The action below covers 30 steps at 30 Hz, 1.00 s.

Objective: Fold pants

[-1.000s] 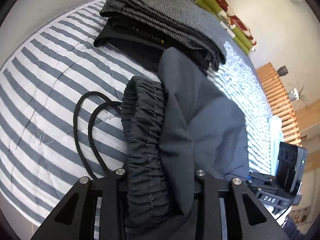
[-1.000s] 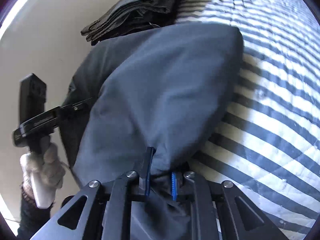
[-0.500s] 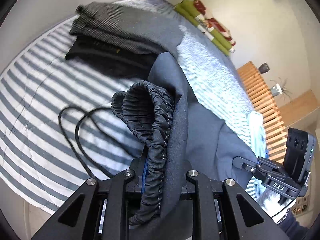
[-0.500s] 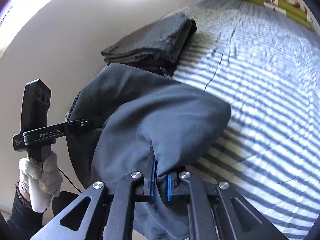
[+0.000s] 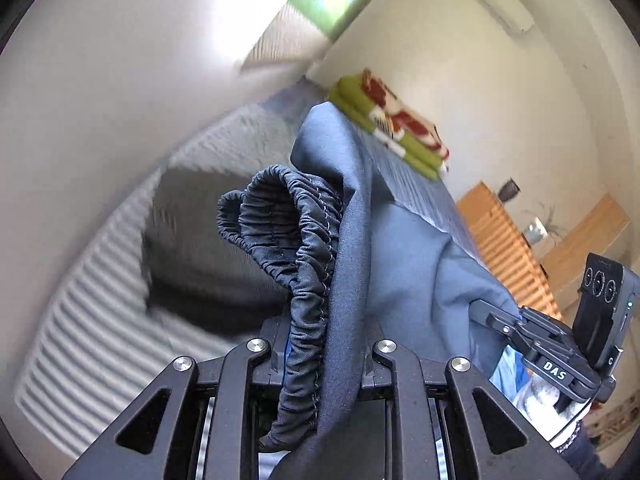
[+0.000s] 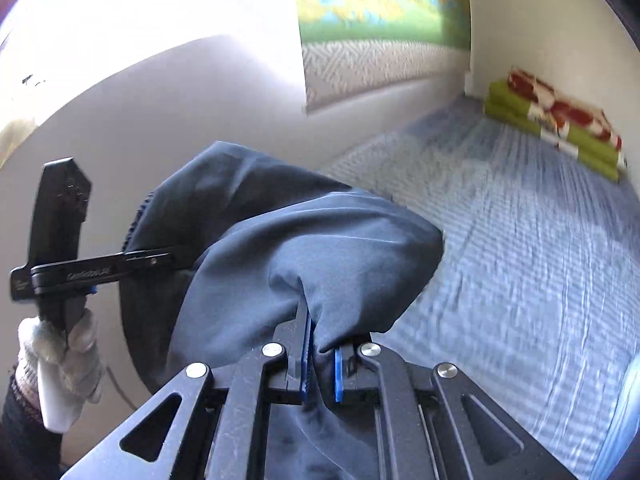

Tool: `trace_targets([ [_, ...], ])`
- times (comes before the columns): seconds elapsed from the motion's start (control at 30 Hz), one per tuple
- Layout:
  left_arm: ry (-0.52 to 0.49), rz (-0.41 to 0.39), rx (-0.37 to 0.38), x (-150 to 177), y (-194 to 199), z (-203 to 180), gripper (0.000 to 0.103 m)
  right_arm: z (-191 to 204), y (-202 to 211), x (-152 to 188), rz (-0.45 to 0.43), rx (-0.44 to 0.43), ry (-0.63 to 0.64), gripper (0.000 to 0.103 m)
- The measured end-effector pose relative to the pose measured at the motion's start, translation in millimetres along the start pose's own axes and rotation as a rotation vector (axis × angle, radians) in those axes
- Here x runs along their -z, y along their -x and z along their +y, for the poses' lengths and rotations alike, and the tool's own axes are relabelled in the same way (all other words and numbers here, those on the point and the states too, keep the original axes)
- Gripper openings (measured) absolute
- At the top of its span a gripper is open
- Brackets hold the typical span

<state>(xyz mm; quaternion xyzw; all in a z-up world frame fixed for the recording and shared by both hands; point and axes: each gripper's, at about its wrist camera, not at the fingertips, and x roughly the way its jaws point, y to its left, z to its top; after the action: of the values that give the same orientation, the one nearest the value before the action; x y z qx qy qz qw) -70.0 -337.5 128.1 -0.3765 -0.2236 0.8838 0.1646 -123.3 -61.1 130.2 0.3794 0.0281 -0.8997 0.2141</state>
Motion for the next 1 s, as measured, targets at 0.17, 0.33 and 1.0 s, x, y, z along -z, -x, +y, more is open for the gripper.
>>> trace_targets([
  [0.17, 0.017, -0.049, -0.044, -65, -16, 28, 0.021, -2, -54, -61, -0.04, -0.002, 0.015, 0.008],
  [0.33, 0.038, -0.036, -0.091, -100, -64, 68, 0.021, -13, -116, -86, -0.007, -0.009, -0.007, 0.008],
  [1.0, -0.097, -0.042, -0.262, -121, -94, 66, 0.061, -93, -164, -88, -0.031, -0.055, -0.308, 0.036],
])
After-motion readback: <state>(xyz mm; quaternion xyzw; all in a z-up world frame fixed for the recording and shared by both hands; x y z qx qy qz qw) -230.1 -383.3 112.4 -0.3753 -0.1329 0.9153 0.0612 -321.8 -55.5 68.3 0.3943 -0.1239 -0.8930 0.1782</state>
